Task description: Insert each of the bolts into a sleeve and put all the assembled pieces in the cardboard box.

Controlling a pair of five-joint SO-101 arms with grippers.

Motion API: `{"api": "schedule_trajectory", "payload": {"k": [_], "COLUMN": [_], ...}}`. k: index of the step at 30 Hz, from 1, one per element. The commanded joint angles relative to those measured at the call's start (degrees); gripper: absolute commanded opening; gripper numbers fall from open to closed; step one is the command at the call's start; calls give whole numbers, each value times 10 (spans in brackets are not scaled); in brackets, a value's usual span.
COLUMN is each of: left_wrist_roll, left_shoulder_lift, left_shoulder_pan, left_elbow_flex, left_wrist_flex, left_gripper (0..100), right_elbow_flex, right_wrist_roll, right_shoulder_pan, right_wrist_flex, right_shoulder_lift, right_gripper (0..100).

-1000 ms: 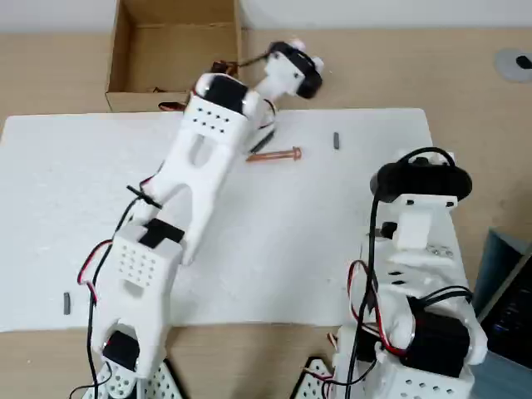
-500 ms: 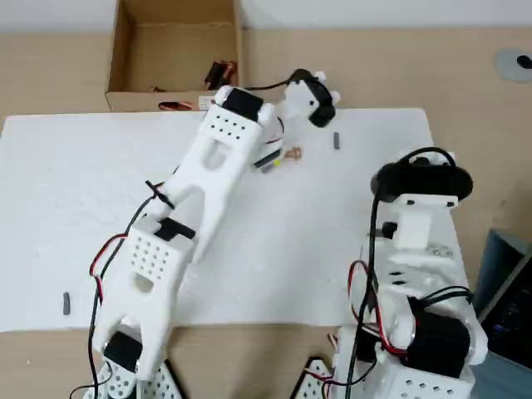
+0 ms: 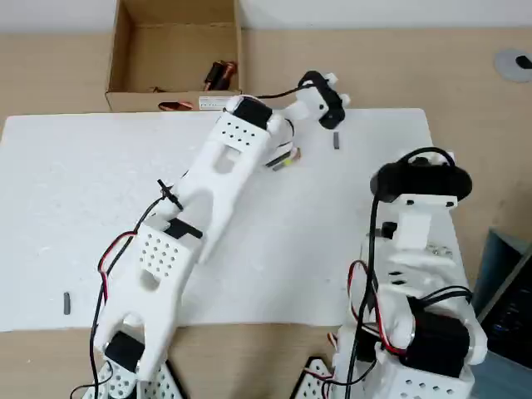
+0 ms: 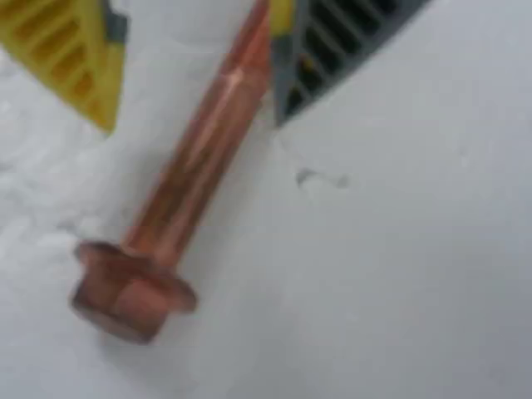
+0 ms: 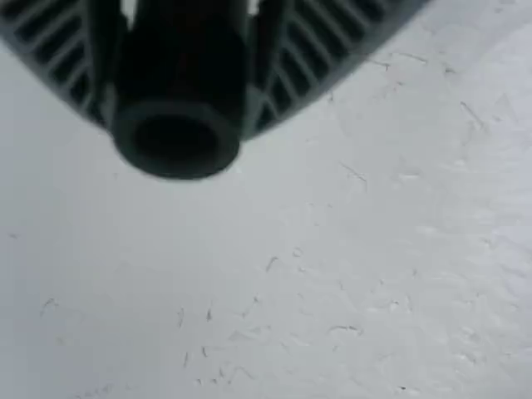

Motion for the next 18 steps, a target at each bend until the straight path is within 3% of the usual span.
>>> {"api": "schedule_trajectory", "payload": {"k": [1,14,18], "left_wrist_roll": [-4,-4,-4], "left_shoulder_lift": [1,40,60], "left_shoulder_pan": [12,24,24], "left_elbow_flex": [-32,-32,-32], "left_wrist_flex": [-12,-55,-53], "left_gripper": [136,134,42], "right_elbow_flex": [0,0,0], "right_wrist_roll": [-4,-4,-4], "right_shoulder_pan": [4,4,4], "right_wrist_flex": [-13,-13,-13], "right_shoulder_lift": [-7,-7,-7], "right_gripper": [9,9,9]}}
